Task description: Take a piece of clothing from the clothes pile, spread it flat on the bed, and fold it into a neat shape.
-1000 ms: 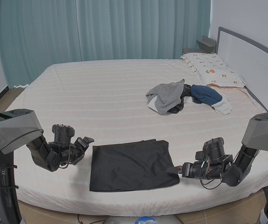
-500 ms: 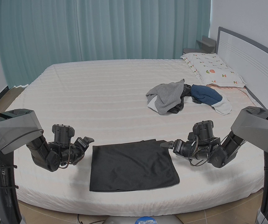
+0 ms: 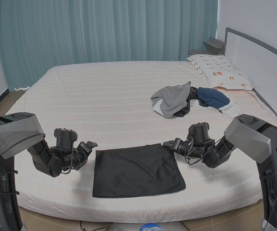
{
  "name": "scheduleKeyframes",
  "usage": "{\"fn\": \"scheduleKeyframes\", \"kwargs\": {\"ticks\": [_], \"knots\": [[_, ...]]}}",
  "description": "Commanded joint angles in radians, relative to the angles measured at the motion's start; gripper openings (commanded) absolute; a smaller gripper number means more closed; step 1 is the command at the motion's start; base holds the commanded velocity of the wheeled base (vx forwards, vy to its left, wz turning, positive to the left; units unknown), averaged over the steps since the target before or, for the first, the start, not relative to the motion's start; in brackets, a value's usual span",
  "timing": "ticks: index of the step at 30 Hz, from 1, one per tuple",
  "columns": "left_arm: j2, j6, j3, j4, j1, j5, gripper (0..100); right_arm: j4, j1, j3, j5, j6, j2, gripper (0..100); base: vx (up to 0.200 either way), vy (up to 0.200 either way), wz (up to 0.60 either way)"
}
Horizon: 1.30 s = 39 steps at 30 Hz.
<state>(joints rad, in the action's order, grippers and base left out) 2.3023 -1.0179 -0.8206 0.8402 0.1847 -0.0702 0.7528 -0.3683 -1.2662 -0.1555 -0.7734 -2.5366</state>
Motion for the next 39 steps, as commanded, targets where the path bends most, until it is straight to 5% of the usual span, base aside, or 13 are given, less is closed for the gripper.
{"fn": "scheduleKeyframes", "kwargs": {"ticks": [1,23,39], "knots": [[0.005,0.001,0.0,0.0,0.001,0.001,100,0.0,0.005,-0.033,0.01,-0.02,-0.028,0,0.0,0.0,0.0],[0.028,0.033,-0.071,-0.001,0.048,-0.034,100,0.011,0.019,-0.025,0.014,-0.035,-0.007,0,0.0,0.0,0.0],[0.127,0.137,-0.158,0.0,0.078,0.079,100,0.011,0.012,-0.033,0.016,-0.035,-0.005,0,0.0,0.0,0.0]]}}
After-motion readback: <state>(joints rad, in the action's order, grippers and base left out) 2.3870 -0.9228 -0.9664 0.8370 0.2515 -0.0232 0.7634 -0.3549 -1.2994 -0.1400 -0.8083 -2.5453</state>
